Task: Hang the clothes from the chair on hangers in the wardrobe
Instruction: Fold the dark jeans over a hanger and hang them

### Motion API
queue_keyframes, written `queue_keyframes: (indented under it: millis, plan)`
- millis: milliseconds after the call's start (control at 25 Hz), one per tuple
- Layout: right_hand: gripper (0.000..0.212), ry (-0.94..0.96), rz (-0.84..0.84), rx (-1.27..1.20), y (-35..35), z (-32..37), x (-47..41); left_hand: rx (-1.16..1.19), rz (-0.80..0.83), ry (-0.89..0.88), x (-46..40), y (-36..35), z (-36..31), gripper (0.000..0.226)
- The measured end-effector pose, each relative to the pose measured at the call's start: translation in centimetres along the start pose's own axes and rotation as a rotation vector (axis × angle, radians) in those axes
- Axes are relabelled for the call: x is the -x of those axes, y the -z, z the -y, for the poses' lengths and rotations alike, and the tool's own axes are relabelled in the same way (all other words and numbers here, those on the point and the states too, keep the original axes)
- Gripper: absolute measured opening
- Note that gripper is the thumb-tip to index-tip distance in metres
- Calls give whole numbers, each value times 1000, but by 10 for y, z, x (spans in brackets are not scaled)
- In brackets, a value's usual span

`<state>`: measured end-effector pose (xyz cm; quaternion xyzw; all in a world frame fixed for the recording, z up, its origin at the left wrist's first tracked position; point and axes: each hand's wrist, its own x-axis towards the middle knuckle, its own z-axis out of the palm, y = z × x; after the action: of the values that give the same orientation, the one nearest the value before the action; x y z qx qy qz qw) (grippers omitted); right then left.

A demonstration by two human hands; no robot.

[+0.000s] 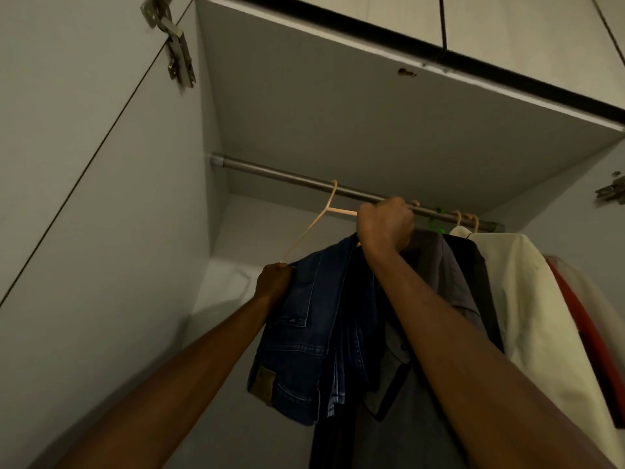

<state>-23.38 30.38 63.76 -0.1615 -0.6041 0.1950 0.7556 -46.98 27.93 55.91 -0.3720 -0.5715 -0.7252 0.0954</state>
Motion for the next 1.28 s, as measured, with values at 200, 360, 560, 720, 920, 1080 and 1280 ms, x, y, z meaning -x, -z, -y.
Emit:
queue_keyframes:
  millis: [200,360,560,720,920,1080,1280]
  plan:
    - [24,-29,166,-69,-10,6,21,-51,-91,-427,58,7,-36,63]
    - [50,-347,423,-481,-31,-12,11,-278,48,-713,104,-6,-66,66]
    - [30,-499,693,-607,-45,-59,31,-626,-333,-723,105,-10,-68,41]
    - [50,-370,848,-703,-85,-70,44,-603,-361,-755,102,10,-66,27]
    - [32,-376,931,-804,-122,-30,65,-465,-411,-745,95,53,-69,17]
    - [20,-332,988,-758,-149,3,74,-430,-566,-689,85,80,-74,17]
    - [33,-76,1083,-575,-190,48,106,-433,-859,-484,82,135,-75,23]
